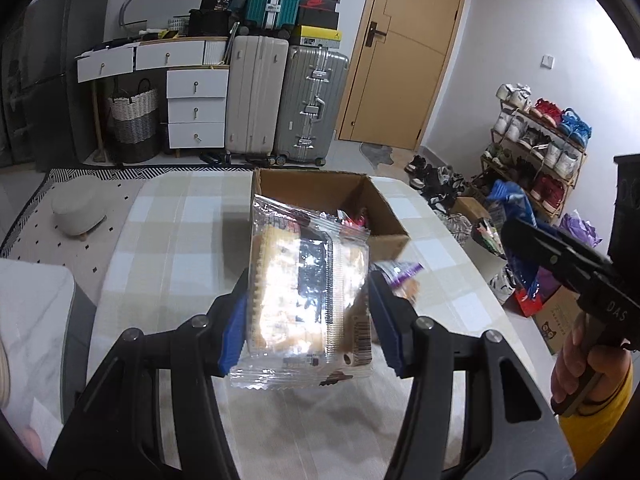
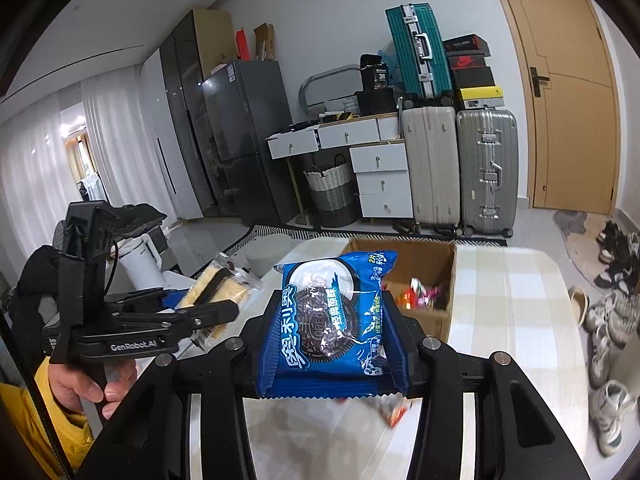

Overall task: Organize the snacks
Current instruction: 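Carry the cracker pack and blue Oreo pack over the SF box and release both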

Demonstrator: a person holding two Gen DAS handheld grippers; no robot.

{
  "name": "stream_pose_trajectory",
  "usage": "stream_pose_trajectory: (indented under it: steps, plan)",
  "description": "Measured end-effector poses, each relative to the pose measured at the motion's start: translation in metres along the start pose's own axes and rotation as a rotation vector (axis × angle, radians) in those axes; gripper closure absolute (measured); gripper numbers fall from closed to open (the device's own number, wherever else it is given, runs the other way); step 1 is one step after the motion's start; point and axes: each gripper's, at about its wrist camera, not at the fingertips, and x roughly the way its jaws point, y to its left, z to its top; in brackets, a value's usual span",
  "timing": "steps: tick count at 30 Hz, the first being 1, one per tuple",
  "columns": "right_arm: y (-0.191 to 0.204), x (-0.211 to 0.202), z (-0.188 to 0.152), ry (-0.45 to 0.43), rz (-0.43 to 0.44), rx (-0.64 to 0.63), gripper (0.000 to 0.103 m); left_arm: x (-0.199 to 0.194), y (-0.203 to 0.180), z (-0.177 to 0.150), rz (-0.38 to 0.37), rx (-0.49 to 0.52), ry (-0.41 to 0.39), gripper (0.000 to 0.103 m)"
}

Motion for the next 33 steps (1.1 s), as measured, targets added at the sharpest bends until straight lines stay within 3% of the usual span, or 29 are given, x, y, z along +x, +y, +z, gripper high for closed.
stream_pose_trajectory:
  steps: [11, 19, 25, 33]
  plan:
    - [-0.043, 0.088, 0.064, 0.035, -0.012, 0.001, 0.057, 0.081, -0.004, 0.094, 0.007, 0.028, 0.034, 0.051]
    - [-0.08, 0.158, 0.083, 0.08, -0.041, 0.049, 0.057, 0.17, 0.004, 0.154, 0.027, 0.031, 0.101, 0.051]
    - [-0.104, 0.209, 0.071, 0.161, -0.076, 0.066, 0.057, 0.233, 0.015, 0.159, 0.019, 0.0, 0.186, 0.051]
    - [-0.122, 0.238, 0.051, 0.198, -0.066, 0.108, 0.057, 0.282, 0.014, 0.142, 0.012, 0.028, 0.243, 0.051]
